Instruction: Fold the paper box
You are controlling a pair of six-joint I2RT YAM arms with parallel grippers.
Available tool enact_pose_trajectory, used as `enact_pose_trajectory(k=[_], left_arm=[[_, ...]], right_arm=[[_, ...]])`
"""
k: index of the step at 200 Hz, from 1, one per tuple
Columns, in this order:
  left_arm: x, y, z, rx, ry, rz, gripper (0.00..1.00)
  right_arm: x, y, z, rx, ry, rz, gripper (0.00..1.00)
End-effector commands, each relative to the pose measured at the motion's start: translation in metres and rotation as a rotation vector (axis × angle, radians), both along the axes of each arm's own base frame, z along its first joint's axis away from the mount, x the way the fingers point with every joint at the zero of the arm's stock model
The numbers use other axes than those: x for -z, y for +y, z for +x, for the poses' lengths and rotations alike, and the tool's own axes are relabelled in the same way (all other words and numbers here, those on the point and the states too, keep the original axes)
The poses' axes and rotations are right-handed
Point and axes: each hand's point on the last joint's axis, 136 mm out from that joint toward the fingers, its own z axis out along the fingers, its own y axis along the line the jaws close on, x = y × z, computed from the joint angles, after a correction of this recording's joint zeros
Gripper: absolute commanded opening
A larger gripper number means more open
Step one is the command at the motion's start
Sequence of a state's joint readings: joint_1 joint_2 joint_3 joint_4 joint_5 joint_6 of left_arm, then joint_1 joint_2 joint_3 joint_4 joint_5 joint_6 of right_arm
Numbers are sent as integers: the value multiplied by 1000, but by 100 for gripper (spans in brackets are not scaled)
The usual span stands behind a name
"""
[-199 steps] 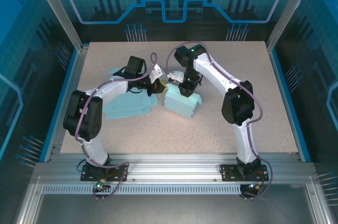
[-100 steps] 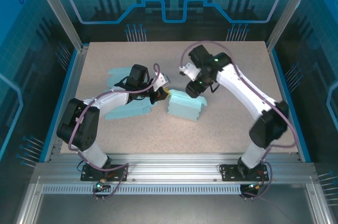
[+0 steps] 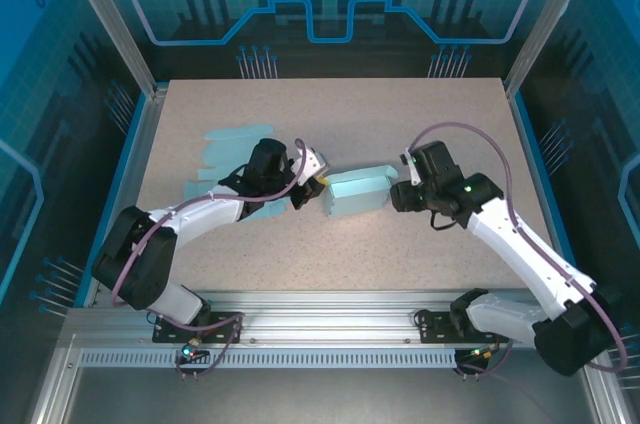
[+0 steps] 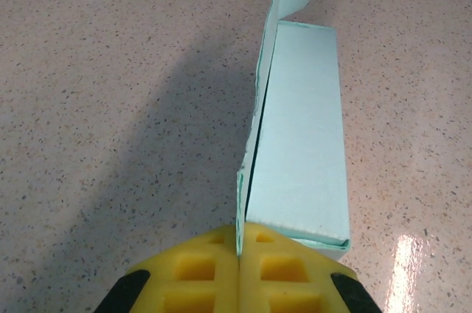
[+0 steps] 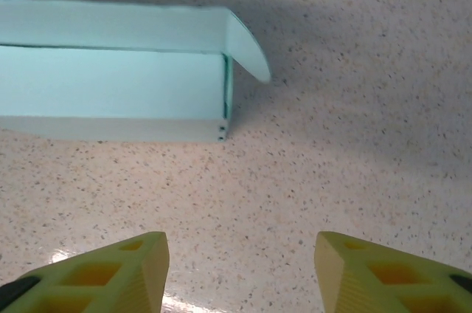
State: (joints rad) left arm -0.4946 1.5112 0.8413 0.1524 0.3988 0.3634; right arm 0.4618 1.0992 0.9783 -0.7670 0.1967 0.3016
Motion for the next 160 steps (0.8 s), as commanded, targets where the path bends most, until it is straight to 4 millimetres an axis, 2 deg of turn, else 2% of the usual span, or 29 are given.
enact_pose_trajectory(k=[1, 34, 62, 91, 160], left_arm=[[-8, 1, 0, -37, -26, -41, 0], [-3, 2, -2, -38, -32, -43, 0], [2, 1, 0, -28, -33, -26, 0], [5, -1, 4, -25, -32, -15, 0], [9, 0, 4, -17, -26, 5, 0]], right_arm=[[-14, 2, 9, 44, -80, 132, 56], [-15, -1, 21, 10, -87, 194, 58], [-17, 9, 37, -91, -111, 210, 55], [-2, 10, 53, -137, -79, 143, 48], [14, 9, 86, -148, -59, 82, 46]])
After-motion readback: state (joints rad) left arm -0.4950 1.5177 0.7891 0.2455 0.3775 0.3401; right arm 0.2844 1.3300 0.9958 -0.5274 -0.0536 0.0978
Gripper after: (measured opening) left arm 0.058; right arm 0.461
